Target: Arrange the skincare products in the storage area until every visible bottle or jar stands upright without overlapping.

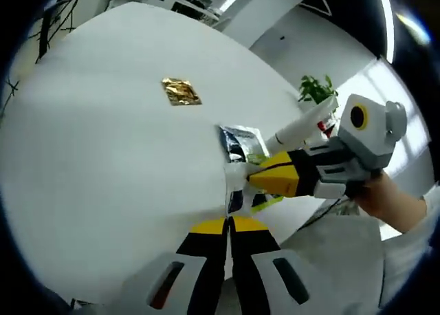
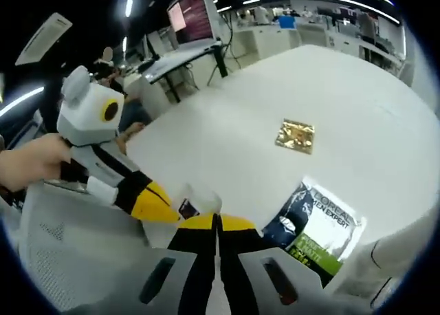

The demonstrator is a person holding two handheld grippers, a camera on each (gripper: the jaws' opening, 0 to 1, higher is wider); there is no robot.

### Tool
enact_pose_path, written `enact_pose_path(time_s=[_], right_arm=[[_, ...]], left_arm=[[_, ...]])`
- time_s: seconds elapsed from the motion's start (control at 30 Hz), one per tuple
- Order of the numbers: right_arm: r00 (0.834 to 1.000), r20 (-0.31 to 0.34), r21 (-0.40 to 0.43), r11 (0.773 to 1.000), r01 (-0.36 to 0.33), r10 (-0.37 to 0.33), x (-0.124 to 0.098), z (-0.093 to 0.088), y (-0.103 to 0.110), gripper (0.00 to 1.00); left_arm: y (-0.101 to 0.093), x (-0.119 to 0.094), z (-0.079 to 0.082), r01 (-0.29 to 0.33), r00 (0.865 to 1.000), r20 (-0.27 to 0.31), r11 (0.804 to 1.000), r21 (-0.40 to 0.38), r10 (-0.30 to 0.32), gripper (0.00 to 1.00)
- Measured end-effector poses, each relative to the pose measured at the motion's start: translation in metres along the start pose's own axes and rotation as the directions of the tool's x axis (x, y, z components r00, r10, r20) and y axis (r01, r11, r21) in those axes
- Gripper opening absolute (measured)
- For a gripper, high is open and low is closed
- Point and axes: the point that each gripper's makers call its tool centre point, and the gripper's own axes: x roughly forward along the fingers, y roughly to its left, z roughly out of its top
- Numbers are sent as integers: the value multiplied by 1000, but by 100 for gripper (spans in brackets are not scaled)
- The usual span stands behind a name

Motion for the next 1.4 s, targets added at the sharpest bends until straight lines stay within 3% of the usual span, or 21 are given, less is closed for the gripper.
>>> enact_pose_path(time_s=[0.2,0.33,0.63,0.87,1.0,1.1,1.23,1.3,1.4], right_arm=[[998,-54,-8,1000,14,-14,22,-12,-11,1],[997,-73,-15,999,29,-30,25,-16,-14,1],[996,-80,-39,999,33,-36,33,-22,-18,1],[996,-80,-117,993,32,-42,35,-25,-17,1],[997,-73,-148,989,20,-31,37,-23,-16,1],[997,-73,-163,986,20,-32,37,-23,-16,1],[997,-78,-174,985,6,-19,36,-23,-15,1],[997,-78,-178,984,4,-18,37,-22,-16,1],[997,-79,-178,984,-1,-14,38,-22,-15,1]], left_arm=[[17,13,-3,-25,998,-57,1000,10,25,1],[24,19,-2,-27,997,-74,1000,-15,26,1],[23,22,-7,-44,994,-105,999,0,44,2],[24,23,-9,-47,991,-122,998,36,51,3],[25,20,-8,-76,988,-125,989,125,92,5],[30,16,-7,-113,981,-128,965,236,146,4],[27,9,-5,-139,973,-108,895,424,203,3],[18,10,6,-113,985,-53,854,508,162,6],[4,19,19,-80,996,18,816,573,85,15]])
